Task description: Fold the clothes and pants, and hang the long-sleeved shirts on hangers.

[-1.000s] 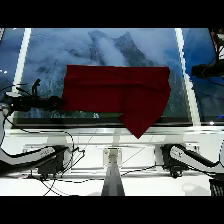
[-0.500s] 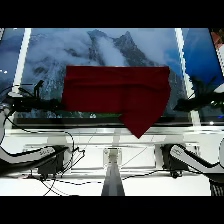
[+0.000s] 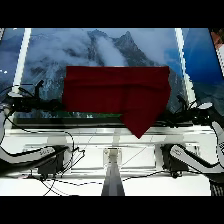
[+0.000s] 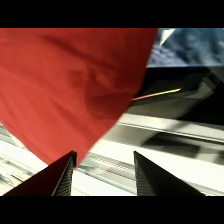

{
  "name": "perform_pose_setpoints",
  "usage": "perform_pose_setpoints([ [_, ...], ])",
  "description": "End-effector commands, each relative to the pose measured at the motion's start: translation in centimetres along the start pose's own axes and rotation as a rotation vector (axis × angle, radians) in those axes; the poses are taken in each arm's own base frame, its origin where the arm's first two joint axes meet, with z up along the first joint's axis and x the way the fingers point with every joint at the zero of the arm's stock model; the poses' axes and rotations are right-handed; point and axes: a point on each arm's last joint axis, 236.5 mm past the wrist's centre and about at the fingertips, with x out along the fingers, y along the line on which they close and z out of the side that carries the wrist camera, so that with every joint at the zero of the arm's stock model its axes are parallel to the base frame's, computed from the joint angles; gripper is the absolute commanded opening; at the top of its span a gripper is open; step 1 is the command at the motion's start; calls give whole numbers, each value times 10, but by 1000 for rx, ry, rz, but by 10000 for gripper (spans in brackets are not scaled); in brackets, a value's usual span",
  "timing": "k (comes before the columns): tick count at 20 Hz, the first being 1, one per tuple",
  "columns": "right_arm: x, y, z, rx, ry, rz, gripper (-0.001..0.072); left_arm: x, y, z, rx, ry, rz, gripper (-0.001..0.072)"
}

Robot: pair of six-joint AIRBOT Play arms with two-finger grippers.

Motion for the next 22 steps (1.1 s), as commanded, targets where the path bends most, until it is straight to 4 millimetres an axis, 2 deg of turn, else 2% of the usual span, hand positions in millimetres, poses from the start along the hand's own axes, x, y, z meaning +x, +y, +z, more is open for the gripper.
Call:
perform_pose_setpoints([
  [1, 12, -3, 0, -14, -10, -27, 363, 0, 0, 0, 1, 0, -1, 14],
  [2, 17, 0, -2, -40, 4, -39, 302, 0, 0, 0, 1, 0, -1, 14],
  [3, 23, 2, -5, -70, 25, -53, 289, 0, 0, 0, 0, 0, -2, 14],
  [4, 29, 6, -10, -102, 54, -63, 218, 0, 0, 0, 0, 1, -2, 14],
  [5, 34, 9, -13, -135, 75, -75, 183, 0, -1, 0, 0, 1, -3, 15],
  [8, 45, 16, -12, -210, 76, -110, 181, 0, -6, 4, -10, -15, -25, 14],
  [9, 47, 18, -10, -222, 70, -113, 135, 0, -7, 5, -13, -20, -30, 14],
  [10, 47, 22, -9, -232, 67, -111, 22, 0, -7, 5, -12, -19, -28, 13],
  [12, 44, 28, -10, -250, 86, -99, 8, -1, -8, 2, -30, -6, -30, 12],
  [15, 29, 45, -14, -293, 107, -71, 7, -11, -20, -8, -6, 23, -44, 10],
  [18, 4, 70, -16, -385, 33, -56, 7, -35, -20, -26, -8, 60, 62, 10],
  [19, -6, 79, -16, -422, -7, -56, 7, -44, -23, -25, 4, 39, 92, 10],
  [20, -17, 90, -13, -459, -58, -51, 7, -53, -30, -20, 21, -7, 112, 10],
  [22, -41, 126, 8, -511, -243, 7, 8, -72, -54, 9, 23, -182, 107, 11],
])
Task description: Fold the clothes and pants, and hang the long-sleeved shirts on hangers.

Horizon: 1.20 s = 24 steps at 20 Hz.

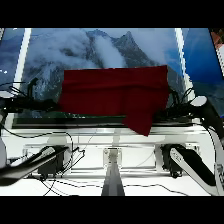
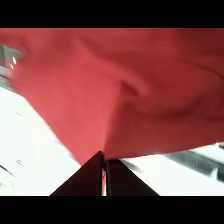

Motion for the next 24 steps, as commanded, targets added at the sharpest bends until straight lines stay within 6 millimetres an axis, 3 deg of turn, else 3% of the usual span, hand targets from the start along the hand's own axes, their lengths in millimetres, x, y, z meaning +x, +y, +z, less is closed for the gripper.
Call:
perform_pose_setpoints([
  [1, -42, 43, 52, -64, -292, 57, 7, -32, -30, 35, -17, -219, 9, 10],
  [2, -55, 51, 80, -37, -418, 85, 6, -39, -39, 50, -10, -296, -2, 10],
  [4, -81, 45, 132, 59, -650, 101, 5, -47, -42, 77, -28, -416, 13, 9],
  [8, -95, 36, 184, 166, -737, 144, 5, -41, -31, 116, -110, -544, 76, 8],
  [12, -87, 23, 250, 170, -759, 98, 6, -27, -28, 161, -177, -652, 77, 8],
  [17, -63, 1, 327, 208, -784, 71, 6, 6, -15, 202, -199, -605, 77, 8],
  [20, -56, -25, 355, 243, -826, 27, 6, 23, 5, 222, -223, -587, 93, 11],
  [22, -50, -42, 363, 266, -847, -6, 8, 33, 14, 228, -234, -572, 95, 19],
  [23, -46, -46, 362, 263, -837, -17, 68, 35, 15, 229, -230, -569, 97, 58],
  [24, -43, -48, 359, 241, -824, -38, 328, 35, 15, 229, -197, -566, 107, 304],
])
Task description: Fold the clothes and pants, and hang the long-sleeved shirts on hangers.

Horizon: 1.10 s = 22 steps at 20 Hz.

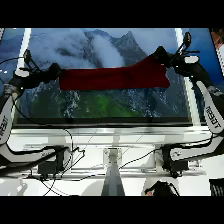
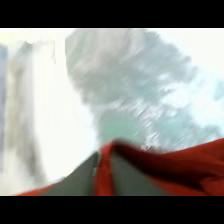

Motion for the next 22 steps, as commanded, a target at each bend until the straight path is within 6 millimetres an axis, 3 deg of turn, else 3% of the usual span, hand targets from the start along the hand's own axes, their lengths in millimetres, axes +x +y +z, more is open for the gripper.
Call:
perform_pose_setpoints([
  [1, 14, -18, 1, -56, -2, -54, 601, 13, 6, 3, 64, 8, 7, 713],
  [2, 13, -19, -3, -71, 18, -53, 631, 11, 8, 4, 80, 10, 10, 714],
  [5, 12, -20, -21, -129, 99, -53, 631, 3, 24, 3, 90, 39, 29, 698],
  [6, 11, -21, -26, -145, 121, -54, 630, 0, 34, 2, 110, 54, 50, 654],
  [7, 10, -21, -30, -158, 140, -55, 630, -4, 46, -1, 134, 74, 75, 550],
  [8, 10, -23, -35, -171, 159, -57, 630, -8, 55, -4, 142, 97, 93, 520],
  [10, 9, -24, -40, -188, 181, -60, 629, -12, 63, -16, 127, 162, 89, 521],
  [12, 9, -23, -42, -188, 192, -57, 629, -7, 65, -38, 117, 269, 61, 648],
  [13, 9, -23, -44, -186, 197, -54, 630, -3, 65, -48, 110, 325, 40, 656],
  [15, 7, -21, -52, -184, 232, -41, 629, 9, 54, -59, 109, 389, -23, 713],
  [17, 6, -18, -68, -211, 291, -34, 620, 22, 40, -61, 144, 388, -71, 685],
  [18, 5, -18, -79, -255, 330, -42, 612, 28, 36, -64, 181, 388, -73, 599],
  [19, 5, -16, -91, -302, 371, -46, 543, 33, 29, -69, 222, 394, -81, 482],
  [21, 8, -1, -114, -356, 423, -26, 437, 38, 16, -77, 263, 409, -97, 167],
  [22, 10, 11, -123, -372, 430, -10, 435, 37, 9, -75, 296, 406, -110, 8],
])
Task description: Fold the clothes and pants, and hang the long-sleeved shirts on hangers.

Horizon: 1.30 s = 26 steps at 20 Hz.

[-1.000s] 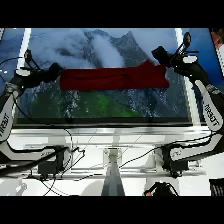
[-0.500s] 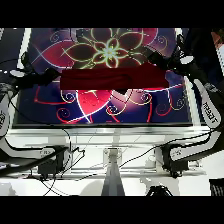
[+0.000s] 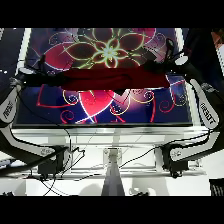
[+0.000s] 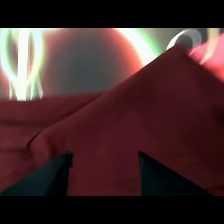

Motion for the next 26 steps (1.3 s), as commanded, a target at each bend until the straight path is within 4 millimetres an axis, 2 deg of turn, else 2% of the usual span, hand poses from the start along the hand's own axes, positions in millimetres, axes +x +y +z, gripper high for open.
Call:
perform_pose_setpoints([
  [1, 15, 39, -23, -102, 65, 29, 435, 4, -27, 4, 131, 14, -40, 12],
  [2, 20, 55, -26, -134, 60, 39, 433, -5, -37, 9, 165, 6, -53, 12],
  [3, 26, 70, -28, -162, 50, 47, 355, -16, -48, 14, 189, -5, -66, 12],
  [4, 32, 88, -32, -196, 38, 57, 129, -32, -59, 20, 219, -22, -75, 12],
  [5, 38, 105, -35, -227, 24, 68, 6, -48, -74, 22, 252, -34, -87, 12],
  [7, 48, 145, -50, -295, 10, 101, 7, -87, -110, 18, 330, -53, -122, 12],
  [9, 58, 193, -78, -375, 41, 158, 7, -126, -145, 6, 411, -68, -153, 12],
  [12, 69, 276, -117, -421, 77, 264, 6, -176, -182, 0, 473, -155, -147, 13],
  [15, 68, 351, -152, -446, 96, 366, 7, -210, -201, -1, 536, -246, -123, 13],
  [16, 66, 370, -163, -475, 100, 395, 7, -219, -204, 0, 543, -270, -114, 13],
  [18, 57, 395, -182, -516, 109, 434, 7, -228, -204, 3, 545, -303, -99, 13],
  [20, 53, 397, -183, -546, 105, 432, 7, -229, -203, 3, 541, -305, -101, 14],
  [22, 51, 377, -163, -588, 93, 385, 7, -226, -217, 3, 532, -310, -160, 14],
  [24, 45, 334, -129, -646, 99, 289, 8, -220, -240, 0, 526, -305, -250, 13],
  [26, 31, 274, -86, -672, 112, 161, 7, -203, -264, -6, 529, -269, -332, 13],
])
